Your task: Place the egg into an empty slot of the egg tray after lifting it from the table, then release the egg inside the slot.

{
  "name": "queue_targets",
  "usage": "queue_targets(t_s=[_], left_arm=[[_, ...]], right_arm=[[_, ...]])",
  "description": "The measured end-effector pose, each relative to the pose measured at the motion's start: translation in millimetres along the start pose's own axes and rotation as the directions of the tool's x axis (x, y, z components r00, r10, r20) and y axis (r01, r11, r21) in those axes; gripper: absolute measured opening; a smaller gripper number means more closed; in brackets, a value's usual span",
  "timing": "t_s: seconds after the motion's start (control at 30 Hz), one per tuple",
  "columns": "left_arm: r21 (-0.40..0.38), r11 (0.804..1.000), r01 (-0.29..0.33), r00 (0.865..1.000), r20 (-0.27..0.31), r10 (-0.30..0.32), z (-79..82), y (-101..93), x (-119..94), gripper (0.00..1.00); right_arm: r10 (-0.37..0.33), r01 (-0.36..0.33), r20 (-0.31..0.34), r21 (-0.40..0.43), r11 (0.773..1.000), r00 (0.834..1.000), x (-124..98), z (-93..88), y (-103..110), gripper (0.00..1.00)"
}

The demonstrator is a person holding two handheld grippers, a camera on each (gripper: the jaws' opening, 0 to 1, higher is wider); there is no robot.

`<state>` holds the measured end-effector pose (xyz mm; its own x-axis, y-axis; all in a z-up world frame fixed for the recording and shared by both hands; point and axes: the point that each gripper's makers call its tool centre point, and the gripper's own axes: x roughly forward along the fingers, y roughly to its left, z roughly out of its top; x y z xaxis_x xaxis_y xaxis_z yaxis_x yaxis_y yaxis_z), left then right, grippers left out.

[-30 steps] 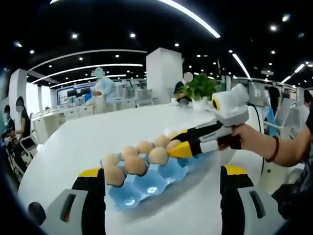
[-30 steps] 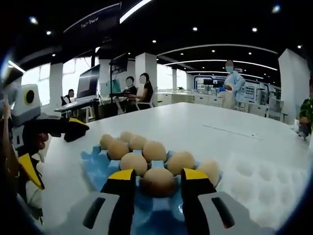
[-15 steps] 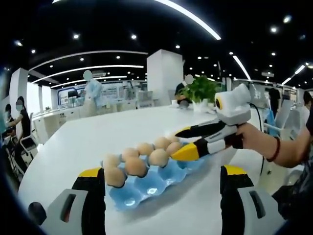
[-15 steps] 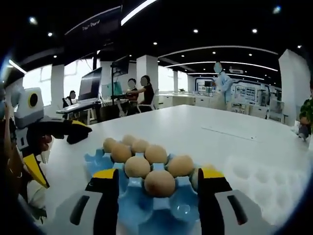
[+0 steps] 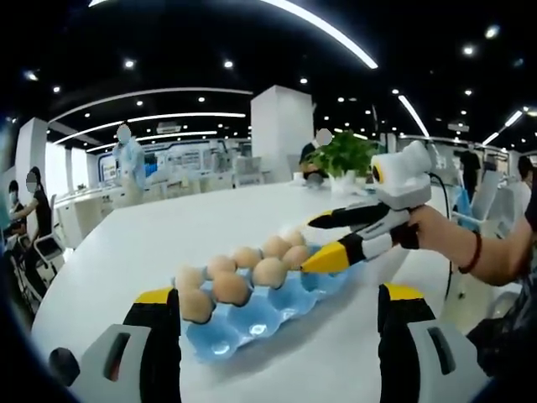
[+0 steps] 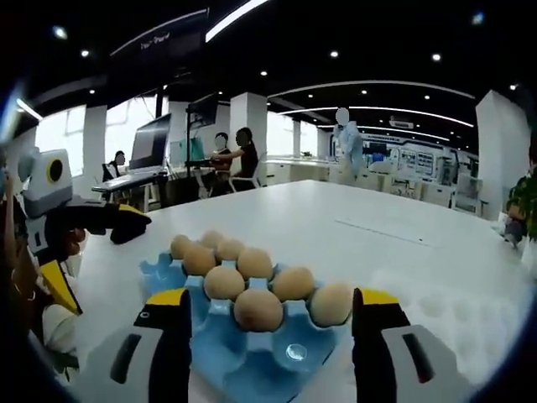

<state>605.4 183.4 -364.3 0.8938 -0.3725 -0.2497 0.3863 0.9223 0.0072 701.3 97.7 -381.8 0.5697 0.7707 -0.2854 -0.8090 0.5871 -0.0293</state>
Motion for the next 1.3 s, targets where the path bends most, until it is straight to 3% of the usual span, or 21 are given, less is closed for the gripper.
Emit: queue_targets(t_s=[1.3], left_arm=[[0.011,1.0,0.006,1.0,-0.004,-0.006,0.1,-7.6,0.1,1.0]], right_arm=[[-0.15,0.15,0.002,0.052,0.987,0.989,-49.9,-8.7,-59.5,0.84]])
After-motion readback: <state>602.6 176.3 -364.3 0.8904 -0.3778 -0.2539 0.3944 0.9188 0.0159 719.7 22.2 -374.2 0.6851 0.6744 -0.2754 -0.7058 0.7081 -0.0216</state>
